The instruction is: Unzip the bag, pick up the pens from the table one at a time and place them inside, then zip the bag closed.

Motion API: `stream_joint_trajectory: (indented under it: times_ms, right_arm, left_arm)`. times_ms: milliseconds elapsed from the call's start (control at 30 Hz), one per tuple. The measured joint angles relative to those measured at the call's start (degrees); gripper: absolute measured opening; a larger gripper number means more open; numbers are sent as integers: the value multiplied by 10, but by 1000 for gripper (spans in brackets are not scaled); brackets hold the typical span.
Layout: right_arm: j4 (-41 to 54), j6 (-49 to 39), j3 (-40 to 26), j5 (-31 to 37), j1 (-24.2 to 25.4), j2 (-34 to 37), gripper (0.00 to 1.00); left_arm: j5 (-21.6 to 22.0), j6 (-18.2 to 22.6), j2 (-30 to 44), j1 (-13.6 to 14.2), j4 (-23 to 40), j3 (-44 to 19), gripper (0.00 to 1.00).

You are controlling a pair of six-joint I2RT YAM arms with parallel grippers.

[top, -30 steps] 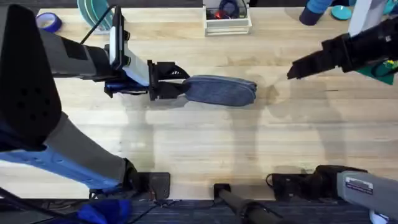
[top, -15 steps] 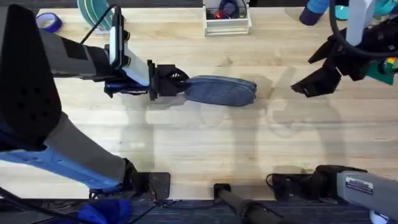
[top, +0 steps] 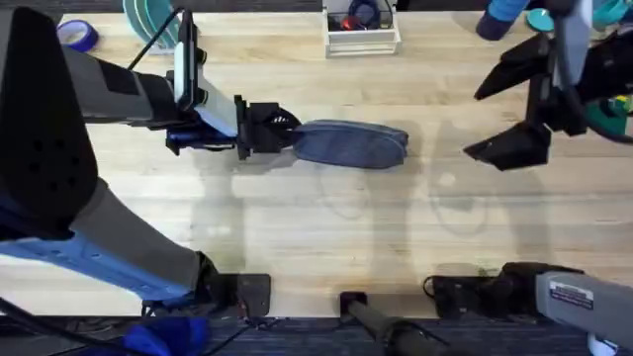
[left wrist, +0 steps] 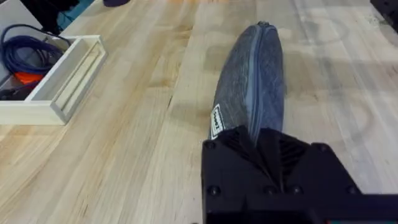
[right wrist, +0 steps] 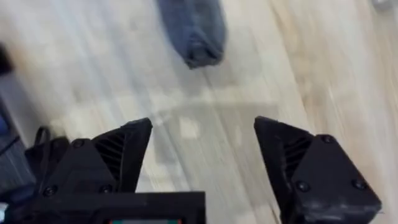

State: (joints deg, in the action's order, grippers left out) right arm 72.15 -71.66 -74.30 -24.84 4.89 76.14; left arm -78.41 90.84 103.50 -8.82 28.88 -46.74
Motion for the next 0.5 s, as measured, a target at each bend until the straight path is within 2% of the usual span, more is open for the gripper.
stream_joint_trajectory:
  times_ms: [200, 500]
  right_arm:
    - [42, -76, 0, -38, -3, 11, 997]
    - [61, -99, 0, -80, -9, 30, 997]
  left_arm:
    - [0, 0, 0, 0, 0, 0, 44]
    - [0, 0, 0, 0, 0, 0, 43]
